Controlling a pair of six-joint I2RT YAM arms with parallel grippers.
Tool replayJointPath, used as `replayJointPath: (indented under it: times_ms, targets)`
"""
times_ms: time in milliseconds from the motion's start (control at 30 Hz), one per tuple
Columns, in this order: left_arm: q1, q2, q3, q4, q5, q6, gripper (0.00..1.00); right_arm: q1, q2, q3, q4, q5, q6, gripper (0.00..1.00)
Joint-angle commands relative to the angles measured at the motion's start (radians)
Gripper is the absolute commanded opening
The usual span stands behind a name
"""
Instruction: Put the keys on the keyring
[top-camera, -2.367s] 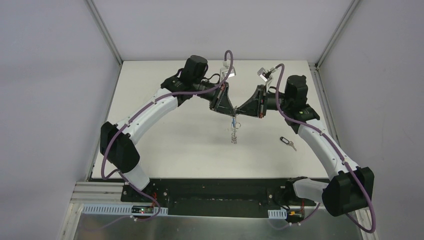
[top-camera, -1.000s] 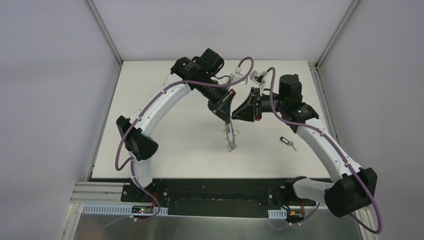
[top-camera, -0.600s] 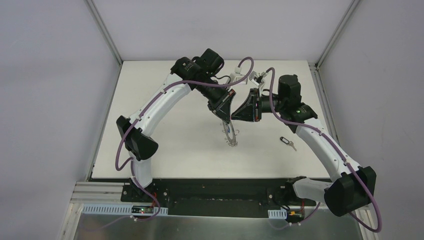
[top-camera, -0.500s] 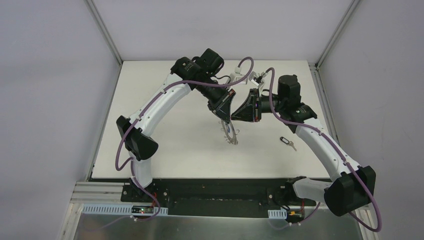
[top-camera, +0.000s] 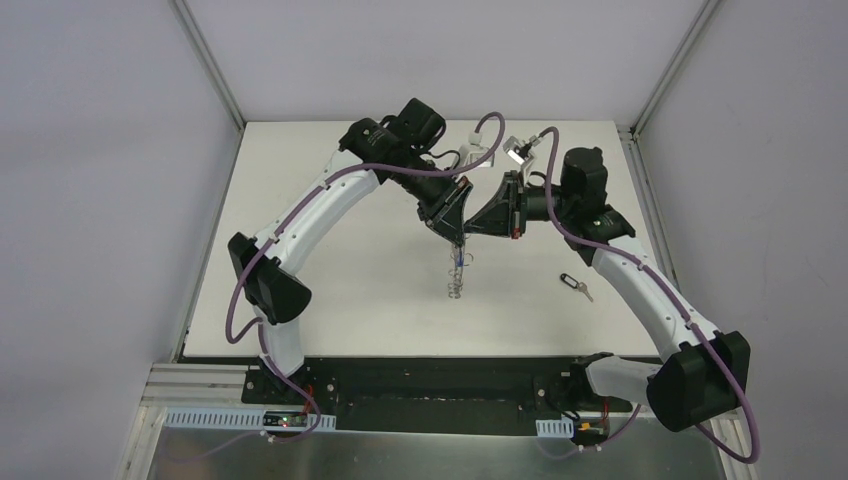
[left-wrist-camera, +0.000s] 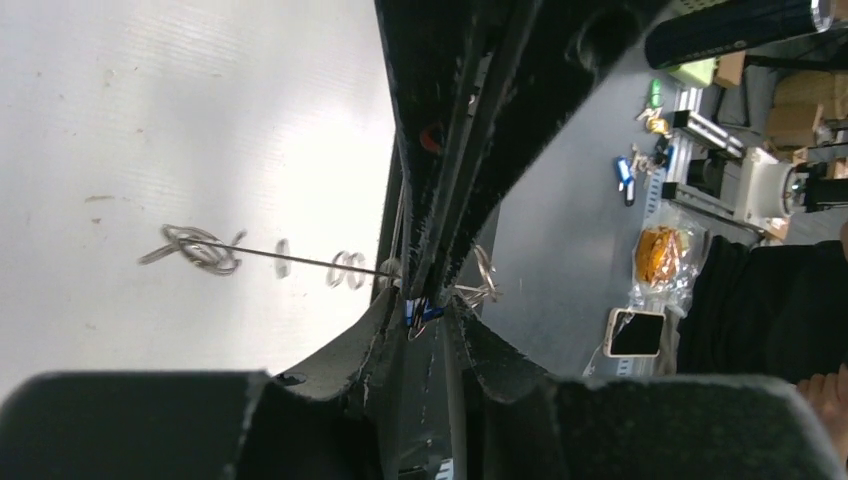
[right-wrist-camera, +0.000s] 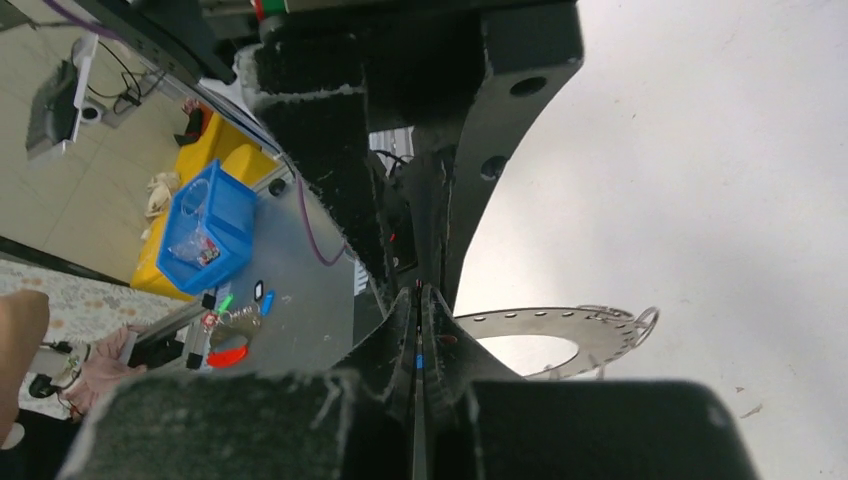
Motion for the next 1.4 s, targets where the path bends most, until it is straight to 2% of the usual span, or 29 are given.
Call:
replayJointPath:
  times_ms: [0, 67, 267, 633, 700, 733, 867, 967, 1133, 1367]
  targets:
    - [0.035, -0.125, -0.119, 0.218, 0.104, -0.057, 0.22, -0.033, -0.004, 0.004, 0.239, -0.016, 0.195, 0.00]
    - [0.047, -0.154, -0.182, 0.312, 0.129, -0.113, 0.22, -0.041, -0.001, -0.005, 0.283, -0.008, 0.241, 0.00]
    - [0.063, -0.157, -0.228, 0.386, 0.169, -0.175, 0.19, -0.056, 0.006, -0.042, 0.406, -0.012, 0.334, 0.00]
    - [0.073, -0.150, -0.245, 0.449, 0.200, -0.238, 0.00, -0.064, -0.004, -0.071, 0.417, -0.024, 0.326, 0.00]
    - [0.073, -0.147, -0.229, 0.400, 0.190, -0.214, 0.00, -0.072, -0.016, -0.074, 0.405, -0.028, 0.305, 0.00]
    - [0.072, -0.135, -0.207, 0.345, 0.171, -0.183, 0.00, -0.077, -0.022, -0.068, 0.379, -0.032, 0.279, 0.03]
    - [0.056, -0.030, 0.032, -0.014, 0.066, 0.003, 0.00, -0.073, -0.045, 0.004, 0.100, -0.009, 0.035, 0.22]
    - [0.041, 0.045, 0.160, -0.185, 0.031, 0.060, 0.00, -0.057, -0.047, 0.022, 0.016, 0.007, -0.028, 0.35]
    - [0.024, 0.062, 0.186, -0.218, 0.008, 0.069, 0.00, -0.033, -0.038, 0.030, 0.000, 0.017, -0.044, 0.43]
    - [0.011, 0.074, 0.185, -0.191, 0.042, 0.042, 0.00, 0.000, -0.017, 0.029, 0.002, 0.041, -0.044, 0.46]
